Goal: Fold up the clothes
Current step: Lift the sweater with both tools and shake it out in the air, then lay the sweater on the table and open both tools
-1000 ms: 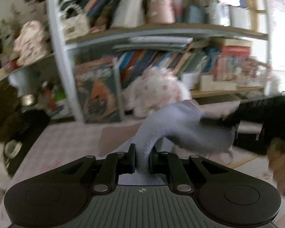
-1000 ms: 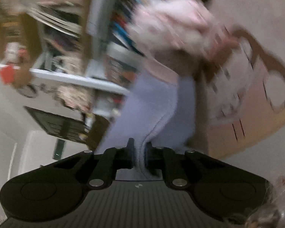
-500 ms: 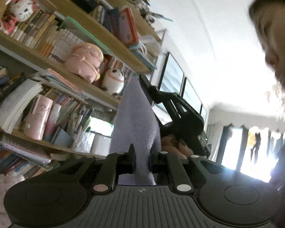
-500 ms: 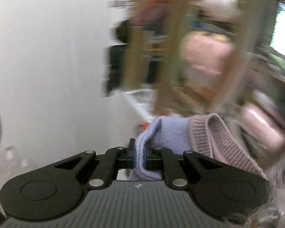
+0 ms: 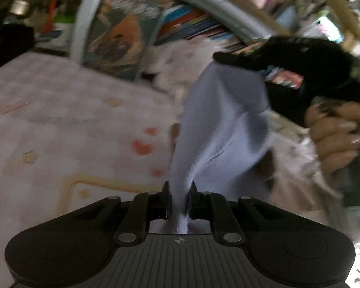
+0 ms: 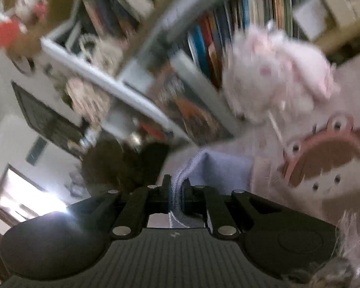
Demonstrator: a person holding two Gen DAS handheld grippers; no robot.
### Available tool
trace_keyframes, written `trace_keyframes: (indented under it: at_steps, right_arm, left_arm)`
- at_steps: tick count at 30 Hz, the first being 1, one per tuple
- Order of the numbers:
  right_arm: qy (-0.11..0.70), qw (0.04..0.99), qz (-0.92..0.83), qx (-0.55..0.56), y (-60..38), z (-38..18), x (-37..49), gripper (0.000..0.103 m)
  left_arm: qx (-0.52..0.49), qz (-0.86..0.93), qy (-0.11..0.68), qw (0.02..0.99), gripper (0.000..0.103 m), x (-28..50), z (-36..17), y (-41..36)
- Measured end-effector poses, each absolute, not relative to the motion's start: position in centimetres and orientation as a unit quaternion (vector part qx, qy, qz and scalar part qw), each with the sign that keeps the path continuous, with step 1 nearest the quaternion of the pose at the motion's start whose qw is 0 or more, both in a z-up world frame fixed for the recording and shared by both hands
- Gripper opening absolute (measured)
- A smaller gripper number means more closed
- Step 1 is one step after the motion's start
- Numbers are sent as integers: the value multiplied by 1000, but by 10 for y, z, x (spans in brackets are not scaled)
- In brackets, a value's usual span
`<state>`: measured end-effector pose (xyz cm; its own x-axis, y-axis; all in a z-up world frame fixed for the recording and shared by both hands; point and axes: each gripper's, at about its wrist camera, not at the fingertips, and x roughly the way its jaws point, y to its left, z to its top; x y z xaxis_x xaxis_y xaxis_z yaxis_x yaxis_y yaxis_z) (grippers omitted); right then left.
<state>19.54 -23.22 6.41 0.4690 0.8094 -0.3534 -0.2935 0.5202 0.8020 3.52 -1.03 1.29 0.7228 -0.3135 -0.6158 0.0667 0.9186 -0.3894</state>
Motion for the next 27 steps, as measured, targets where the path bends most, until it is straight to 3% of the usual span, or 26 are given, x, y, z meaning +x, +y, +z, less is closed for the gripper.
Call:
trace_keyframes:
  at_steps: [4, 7, 8, 18, 27]
  right_arm:
    - [381, 812, 351, 270, -200, 62, 181, 15]
    - [377, 824, 346, 243, -201, 55, 167, 46]
    - [373, 828, 344, 239, -205, 54, 163, 49]
    - [407, 862, 254, 160, -295, 17, 112, 52]
    - [434, 879, 192, 39, -326, -33, 67, 52]
  left_arm:
    - [-166, -84, 368, 911, 13, 41, 3, 5]
    - [-164, -73, 370, 911, 13, 45, -2, 12]
    - [-165, -69, 369, 912, 13, 48, -2, 13]
    - [-178, -26, 359, 916, 18, 62, 8, 31]
    - [-145, -15, 295, 944, 19, 29, 51, 20]
